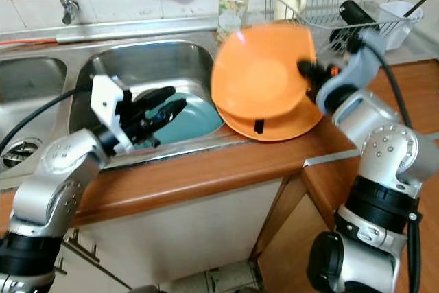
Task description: Kitchen organization
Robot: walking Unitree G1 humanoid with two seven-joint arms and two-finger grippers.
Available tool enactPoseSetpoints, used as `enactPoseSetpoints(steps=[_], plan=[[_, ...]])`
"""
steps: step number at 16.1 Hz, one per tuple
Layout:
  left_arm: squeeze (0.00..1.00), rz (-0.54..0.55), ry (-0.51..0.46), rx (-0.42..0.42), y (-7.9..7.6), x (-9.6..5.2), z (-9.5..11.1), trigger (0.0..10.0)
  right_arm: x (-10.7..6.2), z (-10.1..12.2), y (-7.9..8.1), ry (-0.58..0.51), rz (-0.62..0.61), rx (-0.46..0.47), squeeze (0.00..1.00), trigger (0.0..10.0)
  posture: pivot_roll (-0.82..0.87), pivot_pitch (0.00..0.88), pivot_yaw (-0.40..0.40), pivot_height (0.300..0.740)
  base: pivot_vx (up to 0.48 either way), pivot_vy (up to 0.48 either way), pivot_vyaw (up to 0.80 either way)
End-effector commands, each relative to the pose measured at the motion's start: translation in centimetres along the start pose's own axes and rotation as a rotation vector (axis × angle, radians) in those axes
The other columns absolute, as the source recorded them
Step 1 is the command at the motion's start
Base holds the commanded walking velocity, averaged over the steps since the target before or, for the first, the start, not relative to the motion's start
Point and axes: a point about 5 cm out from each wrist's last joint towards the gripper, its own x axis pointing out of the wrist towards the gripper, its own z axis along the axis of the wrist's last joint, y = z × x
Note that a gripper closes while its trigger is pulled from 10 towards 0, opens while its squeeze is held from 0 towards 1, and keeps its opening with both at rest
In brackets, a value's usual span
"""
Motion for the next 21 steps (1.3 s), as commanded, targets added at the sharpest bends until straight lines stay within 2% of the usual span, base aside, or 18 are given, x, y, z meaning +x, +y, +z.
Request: enactPoseSetpoints(steps=[1, 6, 8, 14, 17, 18, 19, 21], plan=[[0.00, 0.009, -0.010, -0.026, 0.3, 0.3, 0.2, 10.0, -0.2, 1.3, 1.5, -0.067, 0.087, -0.042, 0.00, 0.0, -0.04, 0.000, 0.015, 0.740, 0.000, 0.000, 0.00], [0.00, 0.003, -0.043, -0.172, 0.6, 1.2, 0.3, 10.0, -1.0, 1.2, 4.5, -0.075, 0.293, -0.198, 0.00, 0.0, -0.04, 0.000, 0.022, 0.740, 0.000, 0.000, 0.00], [0.00, 0.003, -0.039, -0.228, 0.8, 1.3, -0.1, 10.0, -1.4, 0.9, 5.6, -0.076, 0.380, -0.203, 0.00, 0.0, -0.04, 0.000, 0.023, 0.740, 0.000, 0.000, 0.00], [0.00, 0.097, -0.007, -0.220, 2.1, 1.2, -0.7, 10.0, -1.9, 1.0, 6.1, -0.100, 0.444, -0.179, 0.00, 0.0, -0.04, 0.000, 0.026, 0.740, 0.000, 0.000, 0.00], [0.00, 0.149, -0.035, -0.194, 2.7, 1.1, -0.4, 10.0, -1.8, 0.9, 5.8, -0.096, 0.407, -0.200, 0.00, 0.0, -0.04, 0.000, 0.025, 0.740, 0.000, 0.000, 0.00], [0.25, 0.154, -0.057, -0.197, 2.8, 0.9, -0.2, 10.0, -1.7, 1.0, 5.6, -0.100, 0.386, -0.204, 0.00, 0.0, -0.05, 0.000, 0.028, 0.740, 0.000, 0.000, 0.00], [1.00, 0.153, -0.070, -0.204, 2.8, 0.8, -0.1, 10.0, -1.6, 1.1, 5.5, -0.109, 0.375, -0.201, 0.00, 0.0, -0.05, 0.000, 0.028, 0.740, 0.000, 0.000, 0.00], [1.00, 0.183, -0.057, -0.185, 3.1, 0.6, -0.3, 10.0, -1.7, 1.2, 5.8, -0.116, 0.389, -0.195, 0.00, 0.0, -0.05, 0.000, 0.032, 0.740, 0.000, 0.000, 0.00]])
